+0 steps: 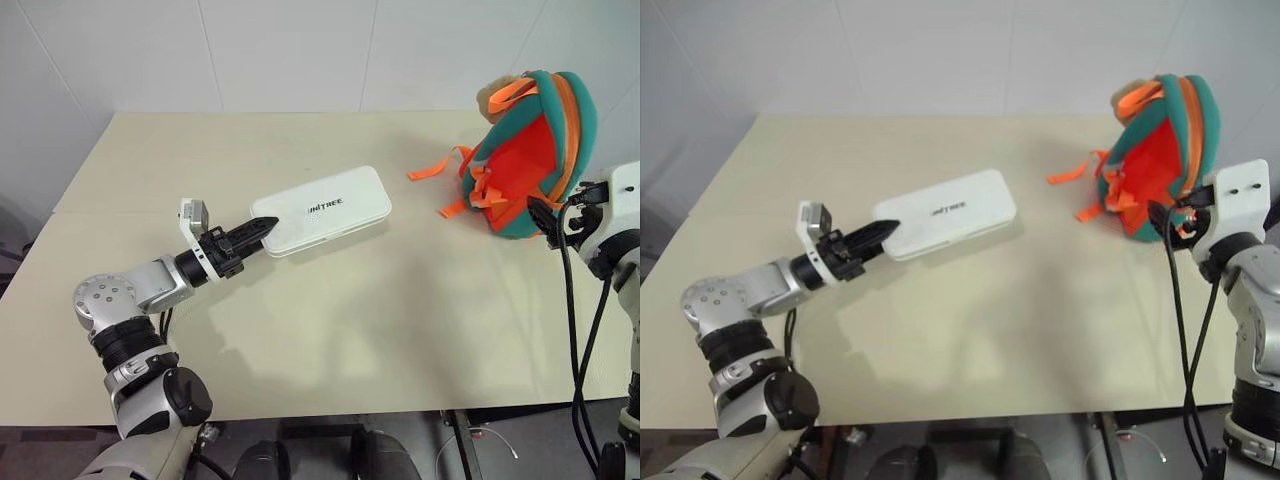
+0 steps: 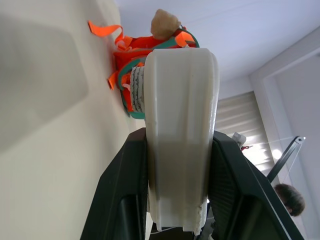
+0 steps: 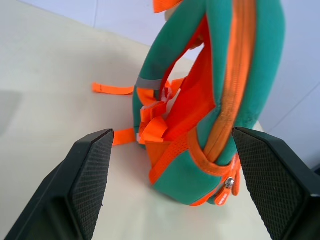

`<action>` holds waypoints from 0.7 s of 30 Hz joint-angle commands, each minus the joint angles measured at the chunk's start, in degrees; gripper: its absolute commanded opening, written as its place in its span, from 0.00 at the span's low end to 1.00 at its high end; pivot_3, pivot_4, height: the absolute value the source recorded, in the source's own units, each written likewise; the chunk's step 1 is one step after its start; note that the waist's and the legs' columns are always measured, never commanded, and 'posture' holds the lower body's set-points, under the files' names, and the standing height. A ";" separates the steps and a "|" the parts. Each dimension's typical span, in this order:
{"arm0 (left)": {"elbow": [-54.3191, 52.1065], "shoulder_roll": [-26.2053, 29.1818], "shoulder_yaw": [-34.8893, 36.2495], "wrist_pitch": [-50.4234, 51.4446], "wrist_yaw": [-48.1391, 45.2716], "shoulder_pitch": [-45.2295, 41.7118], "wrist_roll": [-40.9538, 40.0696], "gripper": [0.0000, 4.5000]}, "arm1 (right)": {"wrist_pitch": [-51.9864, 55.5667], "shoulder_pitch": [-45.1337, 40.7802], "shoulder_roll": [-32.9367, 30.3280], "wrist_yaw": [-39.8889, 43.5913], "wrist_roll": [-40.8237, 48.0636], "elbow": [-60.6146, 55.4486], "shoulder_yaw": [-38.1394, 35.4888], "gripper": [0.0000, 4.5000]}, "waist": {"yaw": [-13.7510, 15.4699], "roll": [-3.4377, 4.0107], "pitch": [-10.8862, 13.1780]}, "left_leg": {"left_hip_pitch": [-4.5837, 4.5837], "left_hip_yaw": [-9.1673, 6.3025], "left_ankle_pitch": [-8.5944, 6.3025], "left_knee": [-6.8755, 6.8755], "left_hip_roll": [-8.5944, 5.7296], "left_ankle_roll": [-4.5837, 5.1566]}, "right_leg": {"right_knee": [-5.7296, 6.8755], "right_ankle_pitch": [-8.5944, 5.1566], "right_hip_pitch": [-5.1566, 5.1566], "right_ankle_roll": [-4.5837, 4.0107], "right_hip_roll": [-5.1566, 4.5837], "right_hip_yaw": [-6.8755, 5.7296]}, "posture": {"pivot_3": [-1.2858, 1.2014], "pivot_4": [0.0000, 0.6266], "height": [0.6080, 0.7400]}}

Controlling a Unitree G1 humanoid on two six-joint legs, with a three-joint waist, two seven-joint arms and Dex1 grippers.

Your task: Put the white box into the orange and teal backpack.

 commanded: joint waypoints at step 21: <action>-1.09 1.97 -1.95 0.02 5.50 2.03 -10.49 0.28 | -32.07 -23.65 3.26 -9.29 -9.60 48.25 7.45 1.00 | -0.21 0.00 0.00 | -0.01 0.09 0.03 0.00 -0.02 -0.01 | -0.04 0.01 0.03 0.02 0.00 0.01 | 0.52 0.24 1.00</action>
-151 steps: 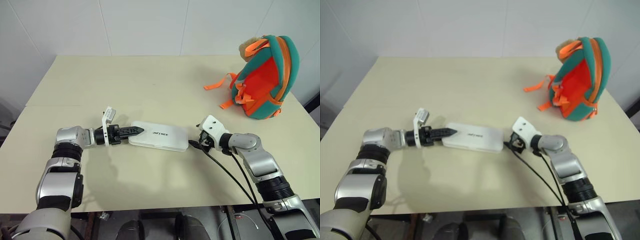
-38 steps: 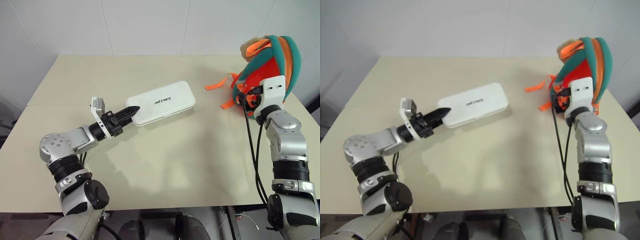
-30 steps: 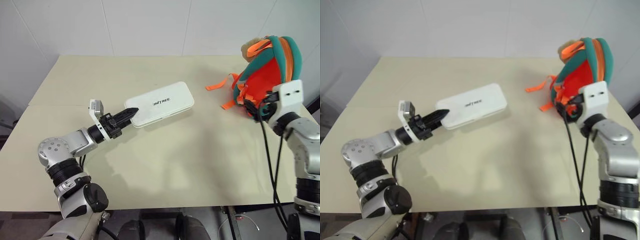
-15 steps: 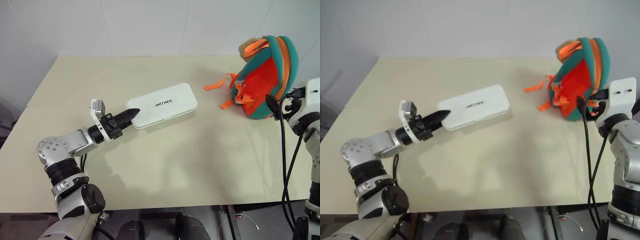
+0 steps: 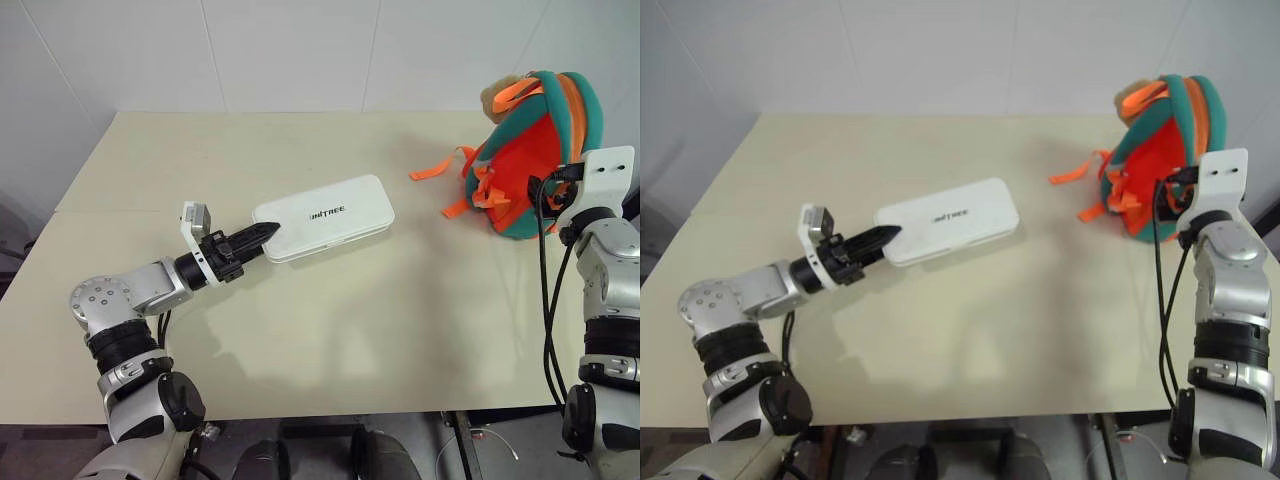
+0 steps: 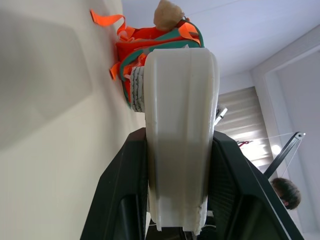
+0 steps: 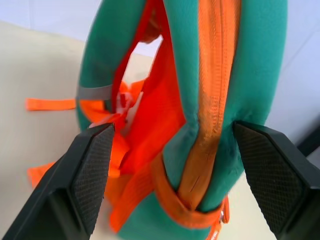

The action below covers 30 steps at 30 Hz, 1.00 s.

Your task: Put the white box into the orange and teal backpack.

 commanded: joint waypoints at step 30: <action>-4.08 1.53 -3.22 -1.75 8.35 5.18 -16.06 0.28 | -2.58 0.48 -6.74 2.68 1.52 -0.07 -2.75 1.00 | -0.03 0.01 0.00 | 0.07 -0.05 0.06 -0.02 0.02 -0.12 | -0.01 0.00 0.06 0.00 0.03 0.01 | 0.52 0.24 1.00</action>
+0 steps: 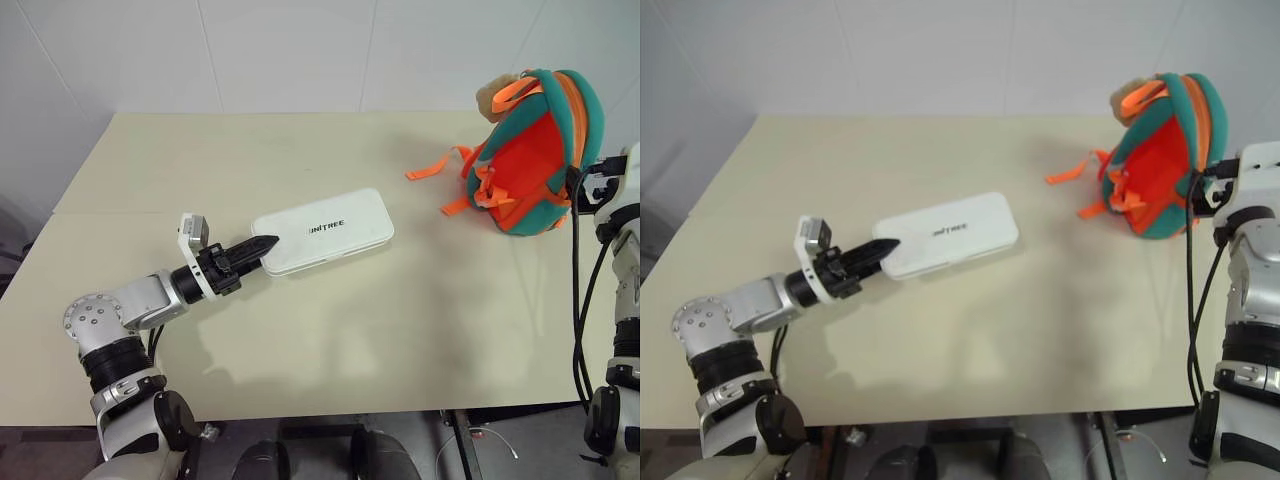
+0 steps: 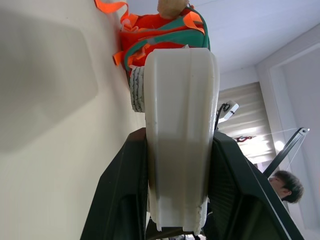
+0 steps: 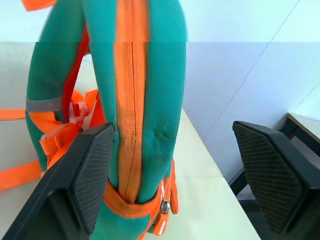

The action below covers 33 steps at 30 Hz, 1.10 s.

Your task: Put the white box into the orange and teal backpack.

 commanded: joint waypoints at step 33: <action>-3.01 8.78 -12.71 -15.49 9.57 6.96 -23.52 0.28 | -15.50 -25.21 2.85 1.52 -4.24 42.47 6.17 1.00 | -0.04 0.02 0.02 | -0.03 0.00 -0.01 -0.04 -0.01 -0.06 | -0.16 0.01 0.04 0.01 -0.02 0.00 | 0.52 0.24 1.00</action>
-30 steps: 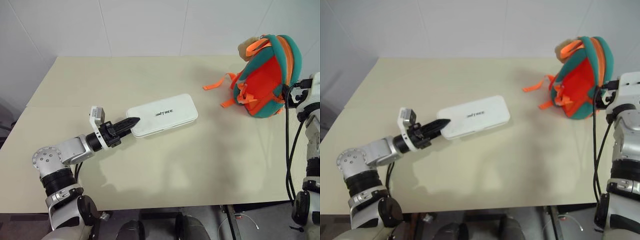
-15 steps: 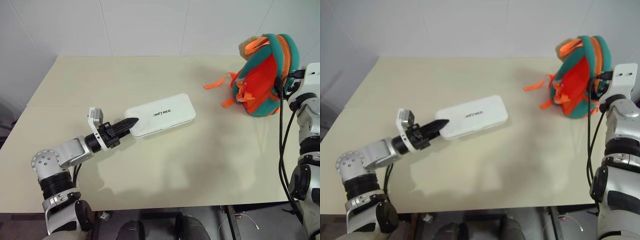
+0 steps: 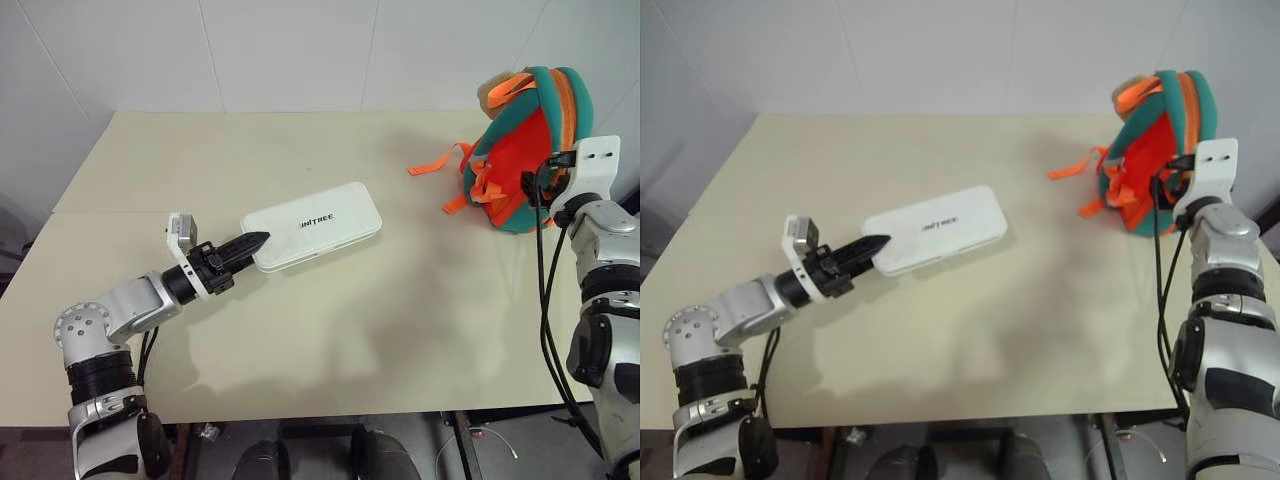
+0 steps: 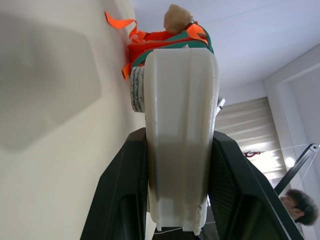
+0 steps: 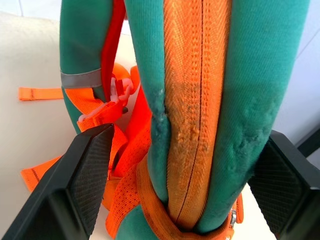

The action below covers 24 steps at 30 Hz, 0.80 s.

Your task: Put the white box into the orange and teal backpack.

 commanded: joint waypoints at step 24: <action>2.60 10.84 -7.21 -2.34 -6.95 -0.42 -6.19 0.28 | 7.81 -0.48 2.45 6.44 3.62 -9.89 -0.99 0.10 | -0.85 0.02 0.01 | -0.01 -0.01 0.00 -0.07 0.02 0.00 | -0.02 0.00 -0.01 0.00 0.03 -0.01 | 0.52 0.24 1.00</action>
